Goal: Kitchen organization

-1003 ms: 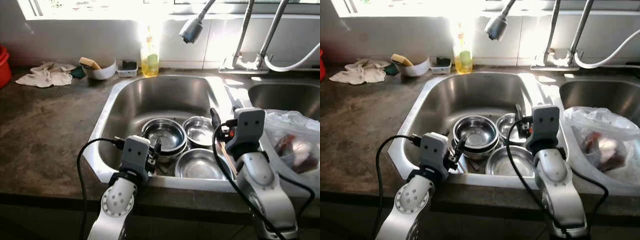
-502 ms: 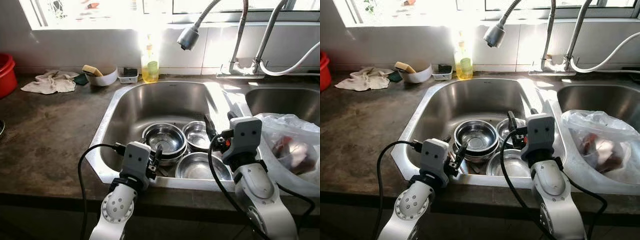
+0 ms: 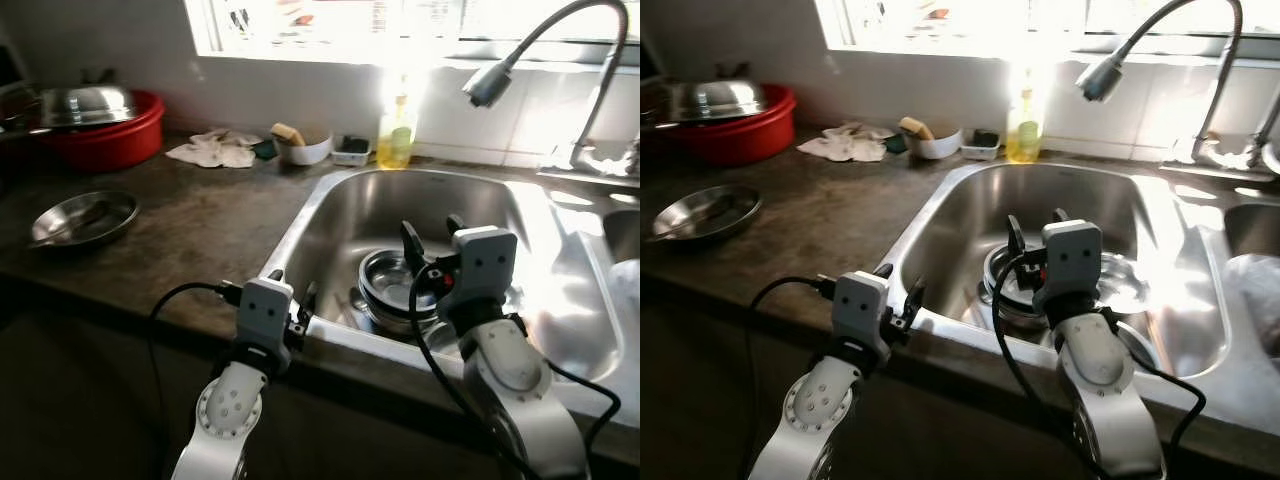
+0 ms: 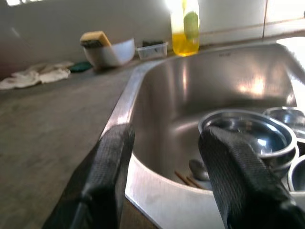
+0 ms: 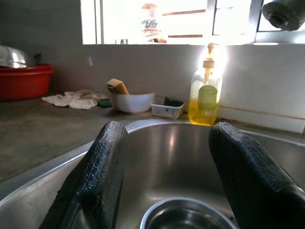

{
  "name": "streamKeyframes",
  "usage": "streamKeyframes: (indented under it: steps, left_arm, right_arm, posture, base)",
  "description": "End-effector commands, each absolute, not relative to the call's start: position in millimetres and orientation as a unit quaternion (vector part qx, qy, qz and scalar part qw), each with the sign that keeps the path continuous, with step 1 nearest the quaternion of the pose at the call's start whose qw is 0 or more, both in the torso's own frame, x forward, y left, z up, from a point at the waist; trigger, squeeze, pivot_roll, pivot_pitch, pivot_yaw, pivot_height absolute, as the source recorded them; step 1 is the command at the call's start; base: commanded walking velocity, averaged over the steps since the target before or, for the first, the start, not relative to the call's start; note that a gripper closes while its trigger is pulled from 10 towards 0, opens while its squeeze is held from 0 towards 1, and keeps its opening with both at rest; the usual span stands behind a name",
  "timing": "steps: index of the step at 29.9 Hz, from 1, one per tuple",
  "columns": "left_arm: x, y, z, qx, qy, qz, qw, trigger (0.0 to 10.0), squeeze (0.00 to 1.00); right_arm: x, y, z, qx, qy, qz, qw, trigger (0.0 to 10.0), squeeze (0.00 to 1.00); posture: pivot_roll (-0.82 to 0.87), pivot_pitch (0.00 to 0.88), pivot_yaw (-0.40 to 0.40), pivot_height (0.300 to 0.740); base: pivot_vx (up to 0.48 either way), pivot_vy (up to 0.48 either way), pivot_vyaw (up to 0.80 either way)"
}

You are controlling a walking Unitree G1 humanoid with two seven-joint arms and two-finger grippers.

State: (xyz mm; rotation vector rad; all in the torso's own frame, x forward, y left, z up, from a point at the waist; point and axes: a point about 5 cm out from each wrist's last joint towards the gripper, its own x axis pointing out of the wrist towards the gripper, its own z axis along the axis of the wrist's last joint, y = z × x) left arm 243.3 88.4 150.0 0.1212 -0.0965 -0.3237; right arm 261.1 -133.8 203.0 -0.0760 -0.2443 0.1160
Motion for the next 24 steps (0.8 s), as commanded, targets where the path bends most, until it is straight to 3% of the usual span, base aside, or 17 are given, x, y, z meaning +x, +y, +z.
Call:
streamKeyframes:
  steps: [1, 10, 18, 21, 24]
  left_arm:
    - [245.3, 88.4, 152.6, 0.06, -0.052, -0.162, 0.984, 10.0, 0.0]
    - [244.7, 88.0, 152.7, 0.059, -0.051, -0.16, 0.984, 10.0, 0.0]
    - [245.2, 88.6, 153.9, 0.057, -0.052, -0.156, 0.985, 10.0, 0.0]
    - [245.2, 88.7, 153.9, 0.053, -0.049, -0.155, 0.985, 10.0, 0.0]
    - [245.1, 87.9, 153.5, 0.053, -0.048, -0.157, 0.985, 10.0, 0.0]
  right_arm:
    - [261.6, -133.8, 207.9, -0.038, -0.134, 0.054, 0.989, 10.0, 0.0]
    - [263.8, -134.1, 209.0, -0.036, -0.135, 0.053, 0.989, 10.0, 0.0]
    - [265.7, -132.5, 210.2, -0.035, -0.136, 0.056, 0.989, 10.0, 0.0]
    - [267.0, -131.3, 210.5, -0.026, -0.133, 0.058, 0.989, 10.0, 0.0]
    - [268.3, -131.5, 210.3, -0.027, -0.132, 0.057, 0.989, 10.0, 0.0]
  posture:
    - [0.03, 0.014, 0.008, 0.74]
    - [0.03, 0.024, 0.005, 0.74]
    - [0.04, 0.027, 0.0, 0.74]
    - [0.04, 0.03, -0.001, 0.74]
    - [0.04, 0.031, -0.002, 0.74]
  base:
    - [0.0, 0.0, 0.8]
    - [0.0, 0.437, 0.8]
    - [0.0, 0.0, 0.8]
    - [0.0, 0.0, 0.19]
    - [0.0, 0.472, 0.0]
